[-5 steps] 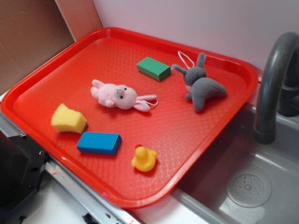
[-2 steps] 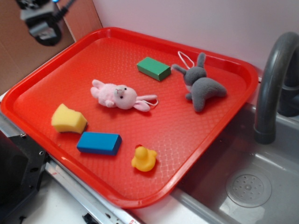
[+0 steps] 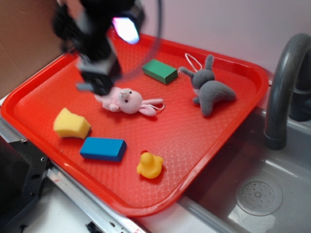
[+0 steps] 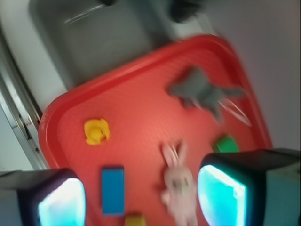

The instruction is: Grab the yellow duck.

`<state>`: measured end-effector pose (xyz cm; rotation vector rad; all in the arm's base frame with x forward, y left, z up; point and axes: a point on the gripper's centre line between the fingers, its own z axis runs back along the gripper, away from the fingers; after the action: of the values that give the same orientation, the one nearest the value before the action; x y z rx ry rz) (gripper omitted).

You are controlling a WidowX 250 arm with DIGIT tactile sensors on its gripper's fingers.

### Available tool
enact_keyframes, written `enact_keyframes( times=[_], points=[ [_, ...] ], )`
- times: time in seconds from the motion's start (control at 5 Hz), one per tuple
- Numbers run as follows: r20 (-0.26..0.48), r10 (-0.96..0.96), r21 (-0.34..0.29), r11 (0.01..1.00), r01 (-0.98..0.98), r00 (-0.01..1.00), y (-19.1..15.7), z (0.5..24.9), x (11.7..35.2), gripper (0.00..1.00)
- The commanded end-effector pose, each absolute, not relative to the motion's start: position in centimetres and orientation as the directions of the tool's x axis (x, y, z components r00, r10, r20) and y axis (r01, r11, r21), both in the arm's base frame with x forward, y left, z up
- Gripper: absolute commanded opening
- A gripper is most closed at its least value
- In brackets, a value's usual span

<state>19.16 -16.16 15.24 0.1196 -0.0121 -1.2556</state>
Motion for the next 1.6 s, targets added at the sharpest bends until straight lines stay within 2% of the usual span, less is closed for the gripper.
enact_keyframes(
  times=[0.0, 0.6, 0.8, 1.0, 1.2, 1.4],
  points=[
    [-0.094, -0.993, 0.033, 0.071, 0.997, 0.074, -16.8, 11.0, 17.0, 1.0],
    [-0.077, -0.997, 0.016, 0.008, 1.0, 0.01, -16.4, 6.6, 15.4, 1.0],
    [-0.061, -0.998, 0.039, 0.022, 0.999, 0.024, -16.4, 4.8, 15.4, 1.0],
    [-0.087, -0.996, 0.057, 0.015, 0.998, 0.02, -16.4, 3.3, 15.1, 1.0],
    [-0.067, -0.998, 0.057, 0.005, 0.998, 0.009, -17.0, 2.5, 14.8, 1.0],
    [-0.052, -0.999, 0.029, -0.01, 1.0, -0.008, -17.5, 2.0, 14.6, 0.9]
  ],
)
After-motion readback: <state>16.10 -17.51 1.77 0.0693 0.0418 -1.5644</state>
